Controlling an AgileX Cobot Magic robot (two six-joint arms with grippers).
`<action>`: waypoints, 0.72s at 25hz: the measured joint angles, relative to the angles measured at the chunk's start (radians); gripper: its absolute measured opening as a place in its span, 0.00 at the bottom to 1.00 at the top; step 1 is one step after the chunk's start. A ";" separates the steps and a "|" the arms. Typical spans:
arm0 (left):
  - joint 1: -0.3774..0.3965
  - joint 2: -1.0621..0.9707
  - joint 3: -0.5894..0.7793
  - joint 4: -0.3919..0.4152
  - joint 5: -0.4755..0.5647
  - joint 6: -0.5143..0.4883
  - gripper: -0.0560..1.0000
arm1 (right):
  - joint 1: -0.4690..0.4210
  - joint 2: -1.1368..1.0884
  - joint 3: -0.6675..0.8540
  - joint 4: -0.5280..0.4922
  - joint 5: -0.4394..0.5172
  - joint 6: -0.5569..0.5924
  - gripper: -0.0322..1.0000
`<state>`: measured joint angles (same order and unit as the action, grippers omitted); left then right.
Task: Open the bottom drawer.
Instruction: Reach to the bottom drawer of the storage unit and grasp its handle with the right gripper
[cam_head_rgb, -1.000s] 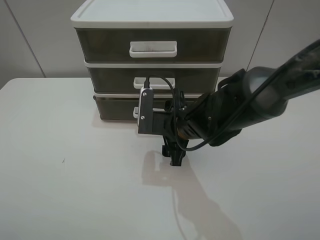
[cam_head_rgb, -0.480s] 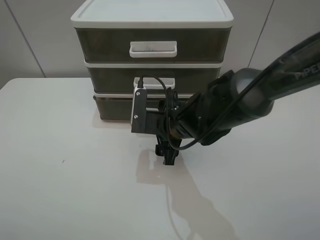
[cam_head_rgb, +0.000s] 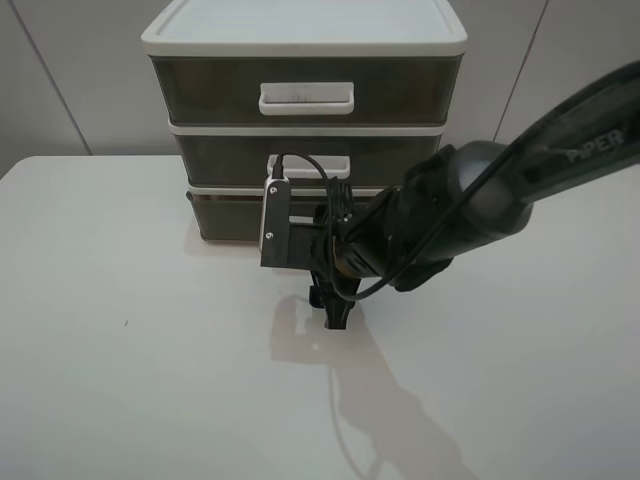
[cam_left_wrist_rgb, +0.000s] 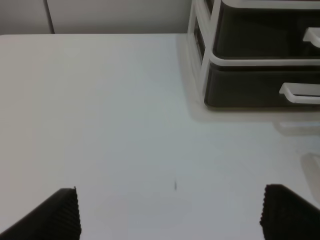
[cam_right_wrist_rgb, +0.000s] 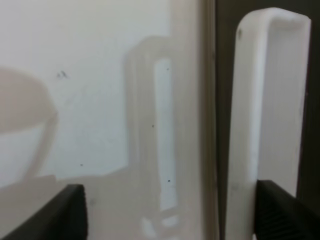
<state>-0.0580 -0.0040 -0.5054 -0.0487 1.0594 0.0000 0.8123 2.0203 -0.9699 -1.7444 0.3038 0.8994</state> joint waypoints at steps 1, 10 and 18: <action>0.000 0.000 0.000 0.000 0.000 0.000 0.76 | 0.000 0.000 0.000 -0.001 0.007 0.000 0.60; 0.000 0.000 0.000 0.000 0.000 0.000 0.76 | 0.000 -0.003 -0.012 -0.010 0.060 0.001 0.11; 0.000 0.000 0.000 0.000 0.000 0.000 0.76 | 0.000 -0.006 -0.012 -0.009 0.057 0.003 0.11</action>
<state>-0.0580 -0.0040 -0.5054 -0.0487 1.0594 0.0000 0.8123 2.0138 -0.9815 -1.7536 0.3604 0.9027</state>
